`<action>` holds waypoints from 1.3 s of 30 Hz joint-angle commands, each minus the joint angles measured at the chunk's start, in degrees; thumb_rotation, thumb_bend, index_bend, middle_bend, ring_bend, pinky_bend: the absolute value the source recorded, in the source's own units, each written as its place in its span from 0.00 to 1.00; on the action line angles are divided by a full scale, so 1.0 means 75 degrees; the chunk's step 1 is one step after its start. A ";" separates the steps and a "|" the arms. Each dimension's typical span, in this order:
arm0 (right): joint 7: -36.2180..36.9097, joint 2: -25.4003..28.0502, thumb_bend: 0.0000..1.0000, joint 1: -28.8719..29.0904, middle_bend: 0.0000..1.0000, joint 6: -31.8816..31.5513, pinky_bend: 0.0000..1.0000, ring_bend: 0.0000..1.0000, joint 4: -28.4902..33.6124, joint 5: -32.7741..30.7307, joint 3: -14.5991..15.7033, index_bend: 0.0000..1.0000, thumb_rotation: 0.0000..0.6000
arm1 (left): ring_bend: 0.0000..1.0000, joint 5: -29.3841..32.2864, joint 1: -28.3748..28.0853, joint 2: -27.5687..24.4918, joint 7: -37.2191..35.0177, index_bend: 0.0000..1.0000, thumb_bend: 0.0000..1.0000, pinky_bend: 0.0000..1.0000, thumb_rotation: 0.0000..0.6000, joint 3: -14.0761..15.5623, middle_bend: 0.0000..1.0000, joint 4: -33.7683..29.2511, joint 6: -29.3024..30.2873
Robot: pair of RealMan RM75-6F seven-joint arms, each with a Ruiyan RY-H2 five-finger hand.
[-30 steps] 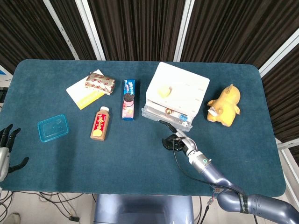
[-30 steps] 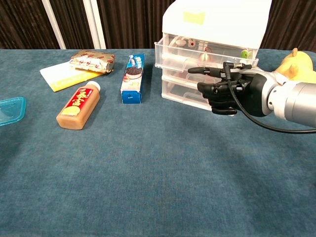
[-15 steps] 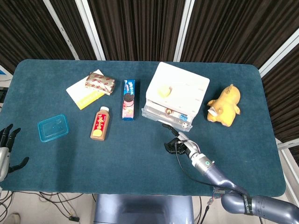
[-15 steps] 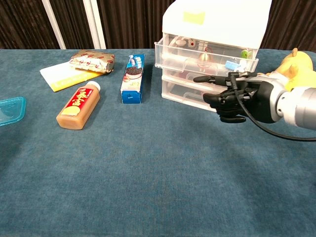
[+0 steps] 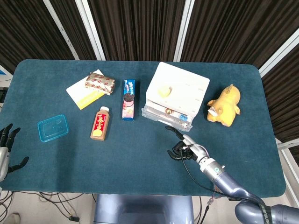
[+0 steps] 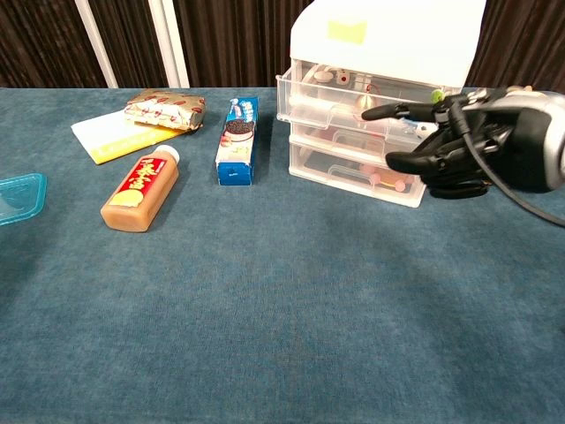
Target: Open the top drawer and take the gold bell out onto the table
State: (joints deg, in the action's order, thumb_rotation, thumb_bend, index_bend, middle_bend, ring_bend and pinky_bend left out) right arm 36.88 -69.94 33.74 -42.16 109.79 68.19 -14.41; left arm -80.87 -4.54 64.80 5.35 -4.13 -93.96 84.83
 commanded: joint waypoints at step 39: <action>-0.3968 0.1431 0.48 0.4306 1.00 0.1542 1.00 1.00 -0.0154 -0.6807 0.0380 0.11 1.00 | 0.00 0.0056 -0.0007 0.0019 0.0016 0.10 0.19 0.00 1.00 -0.0028 0.00 0.0024 -0.0015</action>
State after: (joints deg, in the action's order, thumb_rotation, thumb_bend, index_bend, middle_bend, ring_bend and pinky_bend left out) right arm 7.25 -58.99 65.57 -31.04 109.07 17.58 -11.96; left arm -80.44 -4.59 64.94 5.47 -4.33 -93.77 84.71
